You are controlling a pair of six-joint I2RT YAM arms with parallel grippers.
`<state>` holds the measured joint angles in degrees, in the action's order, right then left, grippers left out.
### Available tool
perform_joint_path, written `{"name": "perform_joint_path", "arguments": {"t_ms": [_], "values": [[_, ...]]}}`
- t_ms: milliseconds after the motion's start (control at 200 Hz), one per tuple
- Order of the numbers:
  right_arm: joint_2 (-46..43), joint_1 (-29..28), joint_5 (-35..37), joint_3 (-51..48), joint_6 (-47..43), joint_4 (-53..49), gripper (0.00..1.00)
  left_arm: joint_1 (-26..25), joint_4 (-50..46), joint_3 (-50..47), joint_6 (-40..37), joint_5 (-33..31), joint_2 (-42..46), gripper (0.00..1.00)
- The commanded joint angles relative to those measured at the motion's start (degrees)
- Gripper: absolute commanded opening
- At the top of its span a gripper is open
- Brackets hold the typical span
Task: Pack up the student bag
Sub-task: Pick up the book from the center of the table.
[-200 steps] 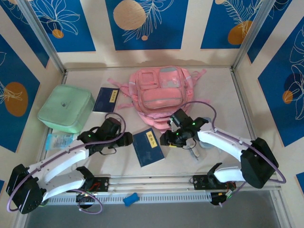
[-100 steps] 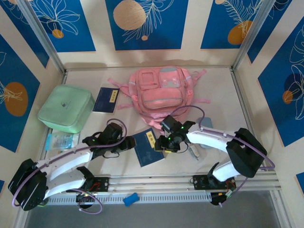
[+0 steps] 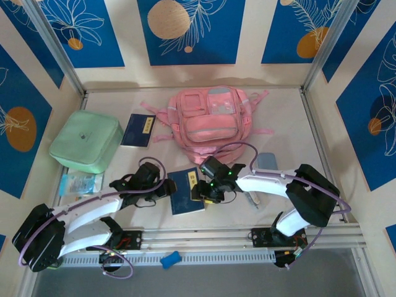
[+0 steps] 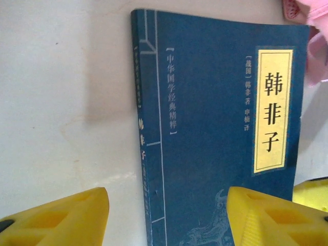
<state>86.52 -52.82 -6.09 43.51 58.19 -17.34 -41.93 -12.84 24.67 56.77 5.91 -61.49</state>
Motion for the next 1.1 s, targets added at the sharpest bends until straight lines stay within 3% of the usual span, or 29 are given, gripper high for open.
{"name": "perform_joint_path", "arguments": {"t_ms": [0, 220, 495, 910, 1096], "values": [[0.7, 1.5, -1.0, 0.0, 1.2, 0.5, 0.53, -0.6, -0.2, -0.8, 0.4, -1.0, -0.9, 0.61], [2.0, 2.6, -0.5, -0.9, -1.3, 0.3, 0.47, -1.8, 4.6, -0.7, 0.5, 0.5, -3.9, 0.55], [5.1, 0.2, -1.7, 2.5, -1.8, 1.4, 0.46, -2.6, 7.9, -1.3, 0.7, 0.9, -7.1, 0.54], [-1.6, -0.7, -1.3, 3.0, -1.4, 1.3, 0.46, -2.7, 5.8, -1.8, 0.4, -1.0, -7.0, 0.53], [-2.3, 0.5, -4.7, 1.0, -0.7, 4.5, 0.45, -2.7, 5.3, -2.0, 0.4, -1.3, -6.5, 0.52]]}}
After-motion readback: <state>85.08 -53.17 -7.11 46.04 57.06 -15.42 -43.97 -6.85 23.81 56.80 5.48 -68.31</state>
